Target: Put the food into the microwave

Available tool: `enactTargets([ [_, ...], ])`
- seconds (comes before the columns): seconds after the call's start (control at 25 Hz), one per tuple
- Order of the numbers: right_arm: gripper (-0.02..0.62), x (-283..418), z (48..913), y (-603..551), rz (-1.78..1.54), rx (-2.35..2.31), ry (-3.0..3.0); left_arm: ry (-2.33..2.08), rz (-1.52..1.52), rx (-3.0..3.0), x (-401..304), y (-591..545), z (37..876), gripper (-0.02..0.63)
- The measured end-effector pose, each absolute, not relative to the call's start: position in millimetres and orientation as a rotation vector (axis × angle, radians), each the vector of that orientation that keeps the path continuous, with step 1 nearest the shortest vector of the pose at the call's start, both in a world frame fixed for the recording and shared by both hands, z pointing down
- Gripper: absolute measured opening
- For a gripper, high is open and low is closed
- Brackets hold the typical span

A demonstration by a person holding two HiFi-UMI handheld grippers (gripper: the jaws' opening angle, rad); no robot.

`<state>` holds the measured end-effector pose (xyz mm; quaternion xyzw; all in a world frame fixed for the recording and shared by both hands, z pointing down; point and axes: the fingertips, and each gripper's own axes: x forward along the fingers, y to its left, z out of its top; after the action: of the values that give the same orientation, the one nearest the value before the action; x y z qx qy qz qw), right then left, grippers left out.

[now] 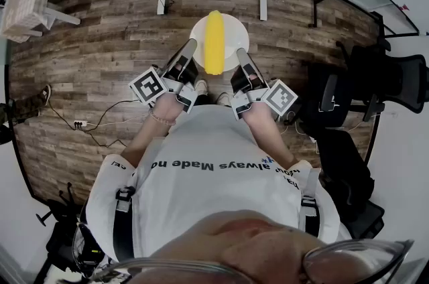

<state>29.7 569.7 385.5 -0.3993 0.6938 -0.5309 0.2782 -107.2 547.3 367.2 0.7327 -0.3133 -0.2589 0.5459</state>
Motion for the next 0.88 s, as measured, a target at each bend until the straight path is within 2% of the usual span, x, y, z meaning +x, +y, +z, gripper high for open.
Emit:
enactTargets([
  [0.88,0.023,-10.1,391.2,523.5,-1.421,-1.100,1.849,-0.751,-0.598,1.747,-148.1,501.3,374.7,0.018],
])
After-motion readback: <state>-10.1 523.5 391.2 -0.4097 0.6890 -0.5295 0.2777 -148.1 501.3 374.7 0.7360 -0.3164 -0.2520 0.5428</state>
